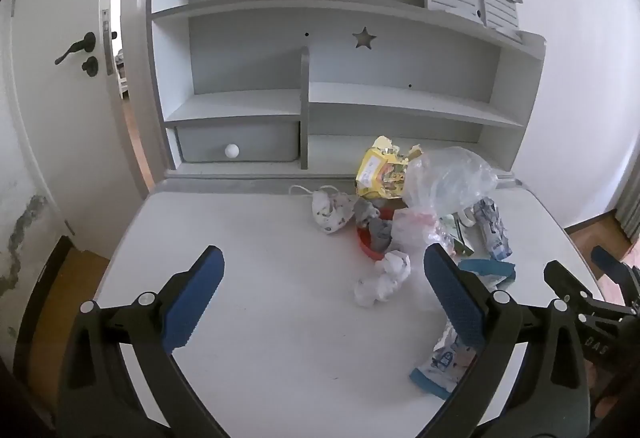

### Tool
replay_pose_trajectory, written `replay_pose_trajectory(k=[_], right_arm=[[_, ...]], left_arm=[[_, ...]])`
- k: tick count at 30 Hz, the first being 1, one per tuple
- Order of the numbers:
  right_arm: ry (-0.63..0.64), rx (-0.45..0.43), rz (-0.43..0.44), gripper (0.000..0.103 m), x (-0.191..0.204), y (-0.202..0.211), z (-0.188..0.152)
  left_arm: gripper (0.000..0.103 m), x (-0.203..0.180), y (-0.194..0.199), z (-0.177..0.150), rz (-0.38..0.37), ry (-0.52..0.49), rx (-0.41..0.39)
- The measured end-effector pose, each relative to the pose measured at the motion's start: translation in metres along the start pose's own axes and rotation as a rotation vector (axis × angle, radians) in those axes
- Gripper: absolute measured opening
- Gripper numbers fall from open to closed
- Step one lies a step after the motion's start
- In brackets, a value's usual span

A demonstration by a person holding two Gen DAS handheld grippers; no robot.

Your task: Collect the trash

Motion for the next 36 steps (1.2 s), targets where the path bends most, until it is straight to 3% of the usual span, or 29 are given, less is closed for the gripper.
replay_pose_trajectory(k=[5, 36], right_arm=[[0.015, -0.002, -0.006, 0.097, 0.012, 0.008, 0.01], [0.017, 0.002, -0.004, 0.097, 0.006, 0.003, -0.002]], left_arm=[[0.097, -0.003, 0.003, -0.001, -0.009, -0.007, -0.007], [0.097, -0.005, 0.011, 0.003, -0.018, -0.009, -0.008]])
Point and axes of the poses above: each gripper's, at about its wrist camera, not at the fingertips, and y roughly against the way its jaws point, x to its left, z to its top, the point moved 1 cm from there along -y, roughly the way its jaws point, and after that the axes turned 15 degrees about y, right-handed, at the moved point
